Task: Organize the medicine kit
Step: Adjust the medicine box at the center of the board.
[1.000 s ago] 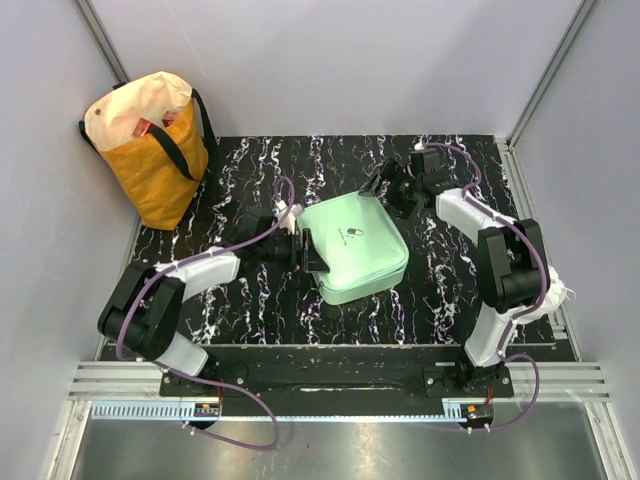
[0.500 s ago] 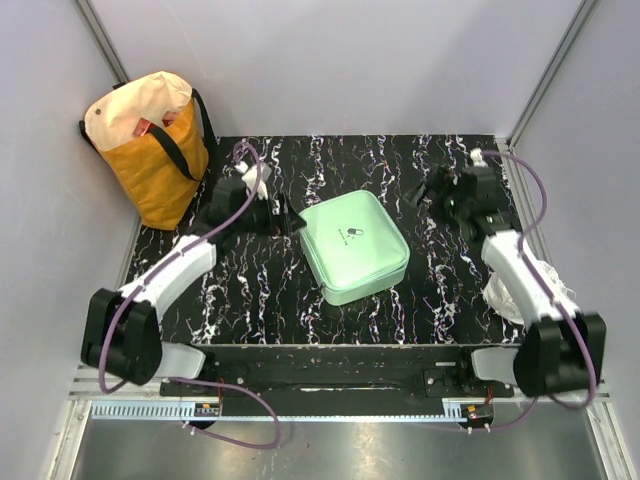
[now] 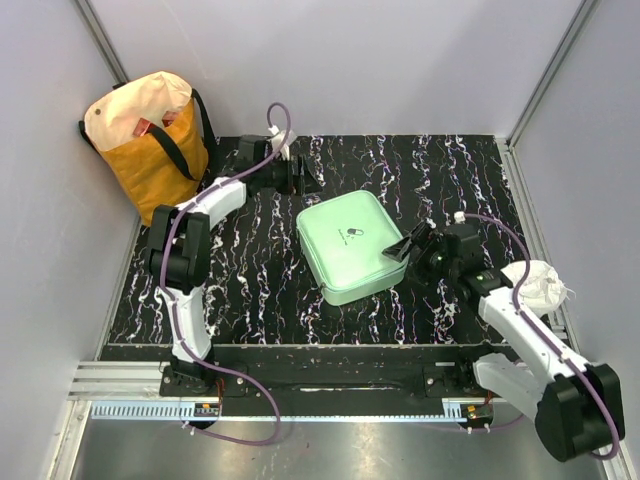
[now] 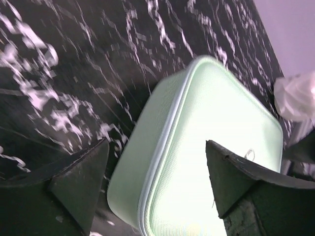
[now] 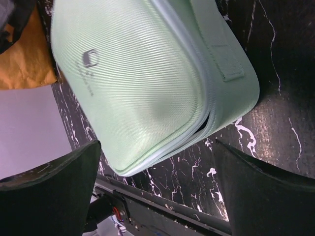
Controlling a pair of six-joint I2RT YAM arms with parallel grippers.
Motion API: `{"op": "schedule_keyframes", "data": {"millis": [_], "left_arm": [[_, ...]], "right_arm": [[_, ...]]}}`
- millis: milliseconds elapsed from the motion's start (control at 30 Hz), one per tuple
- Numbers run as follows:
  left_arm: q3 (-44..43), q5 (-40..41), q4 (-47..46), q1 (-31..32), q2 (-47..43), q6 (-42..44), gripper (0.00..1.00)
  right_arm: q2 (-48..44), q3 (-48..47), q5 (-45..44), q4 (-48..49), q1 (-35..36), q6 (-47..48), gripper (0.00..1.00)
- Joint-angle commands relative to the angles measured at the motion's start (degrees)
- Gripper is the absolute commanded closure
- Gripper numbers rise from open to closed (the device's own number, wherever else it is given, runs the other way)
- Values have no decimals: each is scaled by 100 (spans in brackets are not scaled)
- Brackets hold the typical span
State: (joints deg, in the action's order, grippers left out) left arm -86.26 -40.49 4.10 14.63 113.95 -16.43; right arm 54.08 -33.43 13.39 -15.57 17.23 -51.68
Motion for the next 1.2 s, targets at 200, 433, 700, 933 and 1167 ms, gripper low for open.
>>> {"op": "schedule_keyframes", "data": {"millis": [200, 433, 700, 933, 1167], "left_arm": [[1506, -1286, -1192, 259, -250, -273, 19], [2708, -857, -1464, 391, -1145, -493, 28], [4194, 31, -1754, 830, -2376, -1037, 29], [4890, 988, -1659, 954, -3124, -1408, 24], [4399, 2500, -438, 936, -3809, -924, 5]], "right_arm": [[1639, -514, 375, 1231, 43, -80, 0], [2623, -1806, 278, 942, 17, 974, 0], [4039, -2958, 1016, 933, -124, 1468, 0], [4392, -3547, 1132, 626, -220, 1828, 0], [2944, -2978, -1168, 502, -387, 2706, 0]]}}
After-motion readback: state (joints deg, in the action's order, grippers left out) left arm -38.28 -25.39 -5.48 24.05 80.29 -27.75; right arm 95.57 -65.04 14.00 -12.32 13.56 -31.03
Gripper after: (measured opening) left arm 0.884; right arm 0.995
